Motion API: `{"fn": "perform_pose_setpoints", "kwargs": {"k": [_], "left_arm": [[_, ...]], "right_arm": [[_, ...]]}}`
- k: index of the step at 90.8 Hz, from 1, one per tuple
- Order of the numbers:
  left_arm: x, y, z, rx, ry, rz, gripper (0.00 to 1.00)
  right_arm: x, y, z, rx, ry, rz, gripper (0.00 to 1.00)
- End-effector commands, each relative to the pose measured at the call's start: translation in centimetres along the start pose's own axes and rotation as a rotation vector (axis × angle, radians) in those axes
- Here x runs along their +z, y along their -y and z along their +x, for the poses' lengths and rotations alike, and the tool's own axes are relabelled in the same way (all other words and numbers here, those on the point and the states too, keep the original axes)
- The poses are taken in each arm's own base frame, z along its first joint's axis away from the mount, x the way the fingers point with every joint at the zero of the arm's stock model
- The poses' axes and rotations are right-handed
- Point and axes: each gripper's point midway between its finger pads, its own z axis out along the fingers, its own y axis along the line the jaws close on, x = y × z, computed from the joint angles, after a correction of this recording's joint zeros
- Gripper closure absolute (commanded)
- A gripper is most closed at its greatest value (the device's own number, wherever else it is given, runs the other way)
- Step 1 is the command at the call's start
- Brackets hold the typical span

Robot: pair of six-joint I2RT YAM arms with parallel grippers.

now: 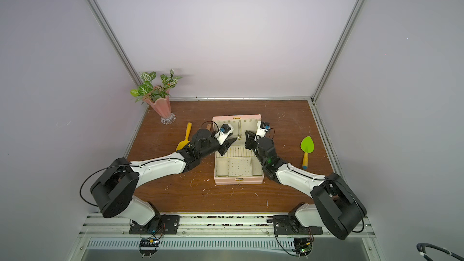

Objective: Put jewelry chain into jewelry box
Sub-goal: Reset both arms

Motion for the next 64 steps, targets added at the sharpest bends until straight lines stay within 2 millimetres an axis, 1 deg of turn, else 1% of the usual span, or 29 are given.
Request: {"fn": "perform_pose_setpoints", "kwargs": {"k": [1,11,18,23,31,37,49,59,64], "left_arm": [[-1.8,1.3,-1.7,-0.022,0.055,0.054,0.57],[-3.6,1.9,-2.3,-0.046,0.075,0.082,0.51],[-5.1,1.9,-2.9,-0.072,0.099,0.070,0.47],[-5.9,1.7,-2.8,-0.094,0.103,0.051,0.43],[-7.5,0.7,-2.6,-0.132,0.109,-0.015,0.30],[-8.6,-1.0,-1.6,-0.171,0.098,-0.096,0.23],[-11.5,-6.0,1.4,-0.290,0.070,-0.279,0.14],[-15.1,-11.0,3.7,-0.386,0.082,-0.460,0.10],[-17.3,-13.6,4.9,-0.419,0.087,-0.570,0.07]], "right_arm": [[-1.6,-0.9,-1.3,-0.019,0.025,-0.052,0.71],[-3.3,-0.8,-2.0,-0.048,0.042,-0.066,0.64],[-4.6,-0.4,-2.6,-0.074,0.057,-0.063,0.58],[-5.4,0.2,-2.8,-0.095,0.071,-0.052,0.52],[-6.9,1.3,-3.4,-0.131,0.101,-0.031,0.42],[-7.8,2.7,-4.0,-0.158,0.123,0.003,0.33],[-9.3,5.3,-5.6,-0.221,0.162,0.064,0.18],[-9.8,7.8,-6.6,-0.248,0.178,0.118,0.11],[-10.0,9.7,-7.5,-0.245,0.202,0.166,0.06]]}}
